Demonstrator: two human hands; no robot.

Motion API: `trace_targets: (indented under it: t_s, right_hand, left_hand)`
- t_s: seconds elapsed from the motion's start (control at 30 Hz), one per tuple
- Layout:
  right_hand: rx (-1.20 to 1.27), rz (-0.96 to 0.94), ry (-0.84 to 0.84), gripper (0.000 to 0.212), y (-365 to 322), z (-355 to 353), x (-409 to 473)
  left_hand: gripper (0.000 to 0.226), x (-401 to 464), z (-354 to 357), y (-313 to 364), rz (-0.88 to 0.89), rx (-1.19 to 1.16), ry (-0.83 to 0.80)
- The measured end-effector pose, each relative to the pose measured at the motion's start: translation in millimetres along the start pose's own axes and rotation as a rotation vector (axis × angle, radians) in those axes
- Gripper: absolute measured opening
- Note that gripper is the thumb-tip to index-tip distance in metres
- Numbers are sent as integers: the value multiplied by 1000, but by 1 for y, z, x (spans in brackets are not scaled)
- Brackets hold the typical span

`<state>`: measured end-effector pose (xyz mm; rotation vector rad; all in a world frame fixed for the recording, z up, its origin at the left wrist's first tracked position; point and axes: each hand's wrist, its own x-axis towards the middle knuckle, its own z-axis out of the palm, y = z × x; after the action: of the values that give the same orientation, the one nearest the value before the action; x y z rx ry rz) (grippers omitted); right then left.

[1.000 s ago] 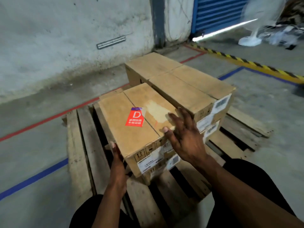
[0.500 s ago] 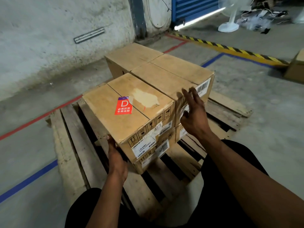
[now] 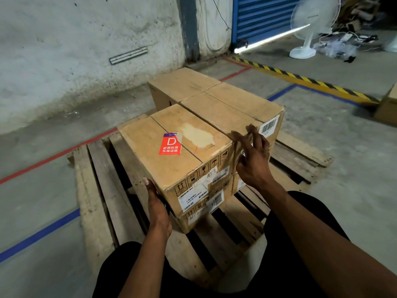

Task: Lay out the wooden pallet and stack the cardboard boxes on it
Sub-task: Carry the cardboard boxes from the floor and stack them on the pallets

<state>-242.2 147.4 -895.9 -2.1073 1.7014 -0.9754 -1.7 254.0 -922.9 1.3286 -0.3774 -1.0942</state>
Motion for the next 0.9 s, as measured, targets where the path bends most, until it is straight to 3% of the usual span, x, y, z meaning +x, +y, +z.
trace_targets:
  t_s: [0.13,0.33,0.67,0.8,0.9]
  right_hand:
    - [52,23,87,68,-6,-1,1]
    - [66,53,125,59,-10,-1,-4]
    - [471,224,140,52,-21,0,-15]
    - [487,237,138,75,-35,-13,-17]
    - [478,218,143,64,-23,-9,-15]
  left_hand:
    - [99,5,1,7,21,-28,38]
    - [58,12,4,4,30,-6,45]
    - [62,10,0,0,81,-70,-19]
    - [62,7,2,-1,69,-84,-48]
    - [70,9,4,-2,61,-98,-89]
